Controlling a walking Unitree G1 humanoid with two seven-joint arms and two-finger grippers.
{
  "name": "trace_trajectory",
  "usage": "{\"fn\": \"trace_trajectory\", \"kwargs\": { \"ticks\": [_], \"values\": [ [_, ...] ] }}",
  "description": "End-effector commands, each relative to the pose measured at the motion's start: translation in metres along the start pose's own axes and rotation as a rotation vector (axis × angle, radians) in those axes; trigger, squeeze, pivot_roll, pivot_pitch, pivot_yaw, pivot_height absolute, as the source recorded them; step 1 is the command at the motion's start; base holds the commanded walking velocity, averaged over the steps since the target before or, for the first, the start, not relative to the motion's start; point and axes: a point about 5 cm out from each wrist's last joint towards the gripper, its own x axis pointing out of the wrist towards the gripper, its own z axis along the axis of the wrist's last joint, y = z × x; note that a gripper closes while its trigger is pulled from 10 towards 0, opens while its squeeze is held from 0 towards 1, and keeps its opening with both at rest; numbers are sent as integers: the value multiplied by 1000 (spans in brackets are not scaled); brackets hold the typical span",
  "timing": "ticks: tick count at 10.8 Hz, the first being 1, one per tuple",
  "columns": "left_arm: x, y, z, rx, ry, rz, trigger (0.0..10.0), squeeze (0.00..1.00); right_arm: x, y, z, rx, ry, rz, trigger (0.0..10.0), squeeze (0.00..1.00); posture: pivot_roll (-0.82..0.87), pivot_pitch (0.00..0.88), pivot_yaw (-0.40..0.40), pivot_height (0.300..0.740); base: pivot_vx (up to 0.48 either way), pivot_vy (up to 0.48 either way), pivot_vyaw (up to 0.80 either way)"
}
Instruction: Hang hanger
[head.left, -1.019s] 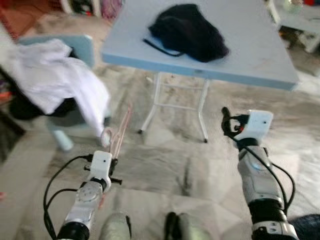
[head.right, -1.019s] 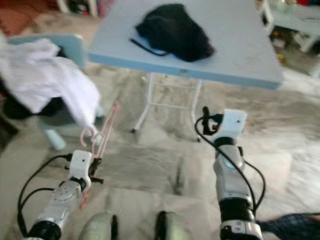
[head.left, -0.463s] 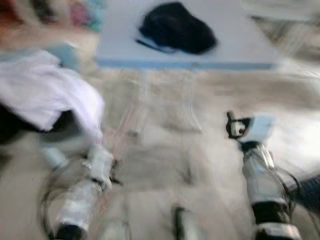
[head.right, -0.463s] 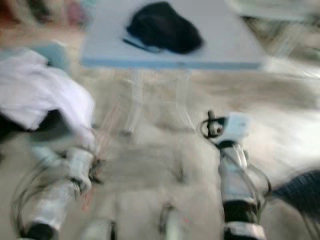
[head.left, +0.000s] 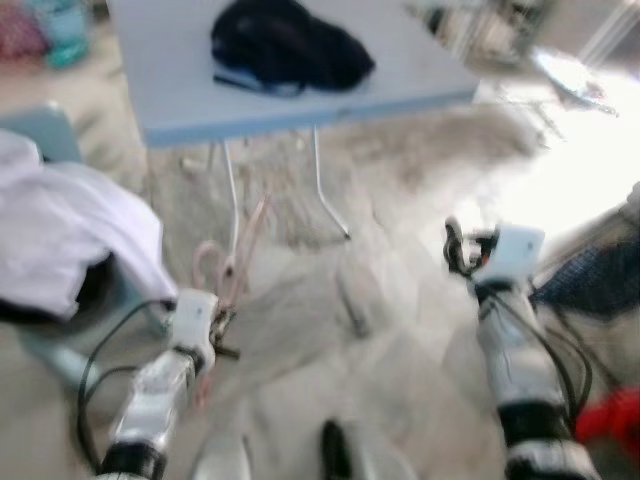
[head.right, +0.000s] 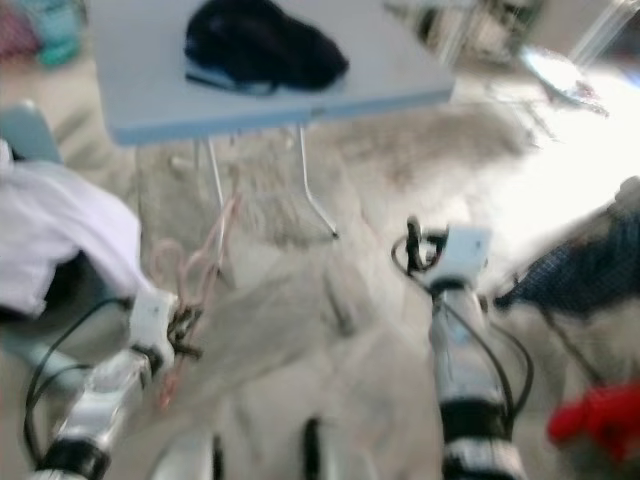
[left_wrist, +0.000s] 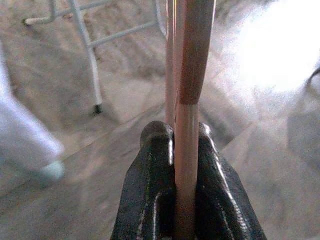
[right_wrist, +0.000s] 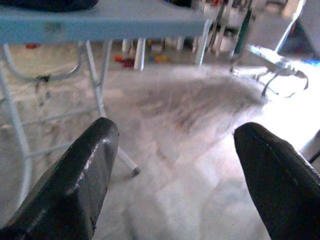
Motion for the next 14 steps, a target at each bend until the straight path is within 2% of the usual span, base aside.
{"fn": "trace_trajectory", "kwargs": {
  "ticks": [1, 5, 7, 10, 14],
  "values": [
    [2, -5, 1, -10, -4, -17, 10000, 0, 0, -10, 3, -8, -8, -33, 10000, 0, 10, 161, -73, 740, 0, 480, -800],
    [1, -8, 2, -2, -17, -38, 10000, 0, 0, -10, 3, -5, -9, -39, 10000, 0, 10, 158, -63, 740, 0, 466, -800],
    [0, -13, 0, -26, -13, -88, 10000, 0, -1, -10, 2, -2, -6, -46, 10000, 0, 8, 158, -60, 740, 347, 332, -800],
    [0, -18, -4, -2, 12, -113, 10000, 0, -1, -10, 2, -4, -9, -51, 10000, 0, 6, 156, -60, 740, 339, 317, -800],
    [-1, -29, -1, -6, -28, -163, 10000, 0, -1, -11, 2, -12, -8, -59, 10000, 0, 5, 156, -62, 740, 0, 0, -800]
  ]
}}
